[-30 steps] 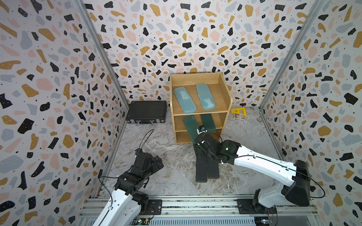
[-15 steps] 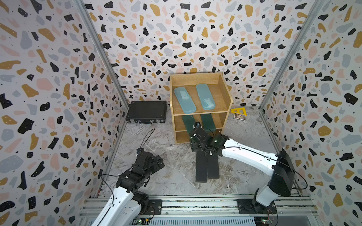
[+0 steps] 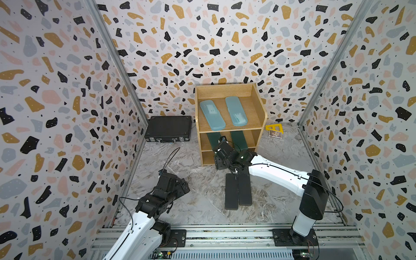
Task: Place the pencil cases on the shelf according to color
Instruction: Place the pencil case on the shelf.
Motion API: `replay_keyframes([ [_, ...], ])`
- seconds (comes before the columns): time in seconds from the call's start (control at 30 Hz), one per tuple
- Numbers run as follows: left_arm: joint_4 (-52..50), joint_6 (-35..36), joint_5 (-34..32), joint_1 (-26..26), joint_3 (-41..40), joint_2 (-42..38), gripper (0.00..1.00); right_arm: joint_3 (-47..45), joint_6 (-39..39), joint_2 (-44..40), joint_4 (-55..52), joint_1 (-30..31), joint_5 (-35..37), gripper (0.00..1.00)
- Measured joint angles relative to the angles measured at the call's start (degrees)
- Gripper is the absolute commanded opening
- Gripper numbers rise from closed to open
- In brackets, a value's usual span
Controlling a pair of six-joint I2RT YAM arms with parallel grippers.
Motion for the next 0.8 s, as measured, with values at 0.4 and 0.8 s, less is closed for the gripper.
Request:
replay_keyframes([
  [0.4,1.4,0.0,0.4,0.0,0.0,1.1,1.00,1.2,1.6,1.5,0.5,-0.8,-0.1,0.52],
  [0.8,1.9,1.0,0.9,0.0,0.0,1.6,1.00,4.1,1.7,3.3,1.0,-1.9,-0.1,0.65],
])
